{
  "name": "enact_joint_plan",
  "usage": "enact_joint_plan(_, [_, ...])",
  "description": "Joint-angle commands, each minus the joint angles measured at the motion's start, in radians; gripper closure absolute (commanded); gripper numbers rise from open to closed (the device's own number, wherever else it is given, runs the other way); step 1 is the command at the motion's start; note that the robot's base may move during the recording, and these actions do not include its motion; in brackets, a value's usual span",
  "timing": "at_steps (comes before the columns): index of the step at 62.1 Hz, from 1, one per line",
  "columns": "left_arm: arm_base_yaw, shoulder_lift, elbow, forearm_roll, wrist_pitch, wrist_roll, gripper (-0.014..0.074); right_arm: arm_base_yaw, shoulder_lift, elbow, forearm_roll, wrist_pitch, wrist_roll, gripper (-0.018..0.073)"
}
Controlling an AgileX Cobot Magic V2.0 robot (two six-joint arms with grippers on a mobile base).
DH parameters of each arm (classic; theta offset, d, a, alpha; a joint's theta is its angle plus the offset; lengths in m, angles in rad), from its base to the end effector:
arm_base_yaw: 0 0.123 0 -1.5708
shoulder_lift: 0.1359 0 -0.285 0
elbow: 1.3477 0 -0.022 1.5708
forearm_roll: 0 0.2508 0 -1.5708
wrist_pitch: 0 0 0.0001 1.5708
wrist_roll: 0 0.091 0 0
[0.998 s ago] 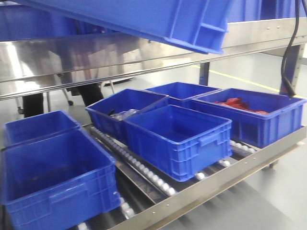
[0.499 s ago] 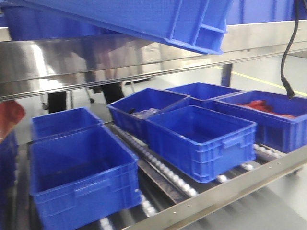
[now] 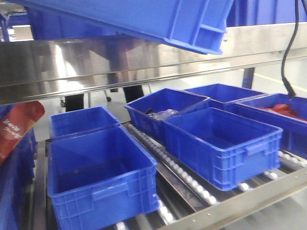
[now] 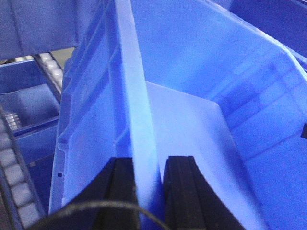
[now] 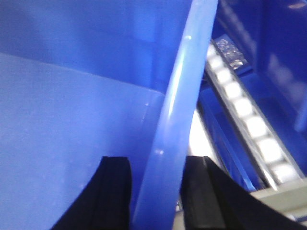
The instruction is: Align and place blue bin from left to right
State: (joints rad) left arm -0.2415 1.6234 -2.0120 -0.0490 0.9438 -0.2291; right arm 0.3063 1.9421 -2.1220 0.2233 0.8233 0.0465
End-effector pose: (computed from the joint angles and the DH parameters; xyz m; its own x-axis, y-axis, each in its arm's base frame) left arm 0.3365 -0.0866 0.4963 -0.4928 -0.1411 -0.8587 0.1527 0.9574 -0.2449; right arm 0.4259 0.1502 0.4130 -0.5687 0.0254 -0.8222 -0.3237 0.9120 0.2521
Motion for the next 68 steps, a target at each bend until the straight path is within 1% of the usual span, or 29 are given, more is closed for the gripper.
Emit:
enact_joint_plan(1, [-0.032,-0.013,-0.017,-0.146,-0.053,0.019,0.0584,0.026,-0.023,-0.019,0.102,-0.131,0.034,0.0624])
enact_joint_plan(68, [-0.032,-0.013,-0.017,-0.146,-0.053,0.019,0.0584,0.026,-0.023,-0.019,0.102,-0.136,0.034,0.0624])
